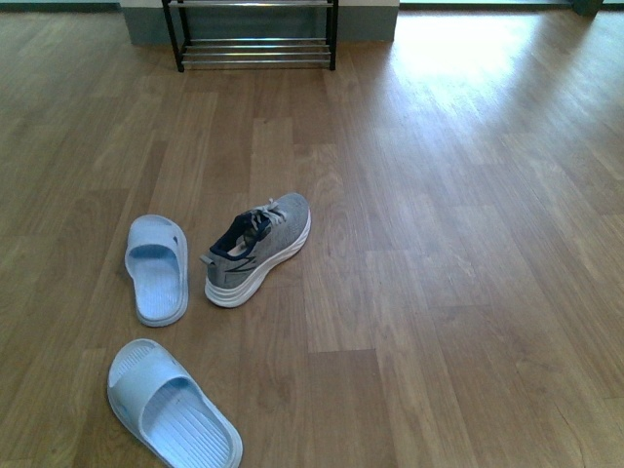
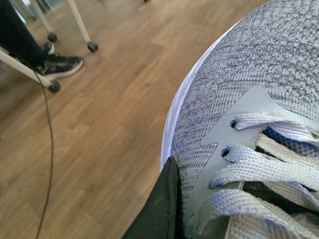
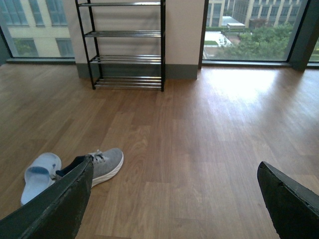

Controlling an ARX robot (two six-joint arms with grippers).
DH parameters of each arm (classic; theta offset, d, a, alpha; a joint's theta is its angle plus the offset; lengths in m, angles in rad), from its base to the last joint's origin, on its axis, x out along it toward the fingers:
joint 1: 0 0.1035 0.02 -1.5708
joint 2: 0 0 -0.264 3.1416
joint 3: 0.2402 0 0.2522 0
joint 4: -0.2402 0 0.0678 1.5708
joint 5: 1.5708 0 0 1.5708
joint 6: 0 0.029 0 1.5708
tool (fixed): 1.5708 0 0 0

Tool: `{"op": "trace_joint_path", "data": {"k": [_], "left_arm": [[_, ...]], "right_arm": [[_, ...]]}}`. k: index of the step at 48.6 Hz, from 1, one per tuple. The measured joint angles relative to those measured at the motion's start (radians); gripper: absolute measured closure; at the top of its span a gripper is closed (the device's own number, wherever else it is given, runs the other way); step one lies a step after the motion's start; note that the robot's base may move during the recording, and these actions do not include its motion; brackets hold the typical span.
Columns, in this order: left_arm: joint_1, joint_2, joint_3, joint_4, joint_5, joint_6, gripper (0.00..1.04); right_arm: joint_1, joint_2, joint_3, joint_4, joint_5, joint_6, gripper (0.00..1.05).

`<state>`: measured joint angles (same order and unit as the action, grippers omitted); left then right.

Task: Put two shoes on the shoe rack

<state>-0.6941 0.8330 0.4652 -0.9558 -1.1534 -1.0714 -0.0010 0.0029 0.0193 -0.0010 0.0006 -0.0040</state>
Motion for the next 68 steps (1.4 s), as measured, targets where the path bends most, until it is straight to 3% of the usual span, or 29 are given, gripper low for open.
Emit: {"op": "trace_joint_path", "data": {"k": [7,31,68], "left_arm": [[-0.047,-0.032,0.111,-0.142,-0.068,-0.075,1.02],[-0.082,-0.008,0.167,-0.216,-0.179,-0.105,1.02],[-0.084,-0.004,0.167,-0.218,-0.179,-0.105,1.02]], "right_arm": [[0.0,0.0,0.0,0.0,0.0,0.0,0.09],[0.0,0.0,0.0,0.0,0.0,0.0,0.09],[0.0,0.0,0.0,0.0,0.001,0.0,0.09]]}}
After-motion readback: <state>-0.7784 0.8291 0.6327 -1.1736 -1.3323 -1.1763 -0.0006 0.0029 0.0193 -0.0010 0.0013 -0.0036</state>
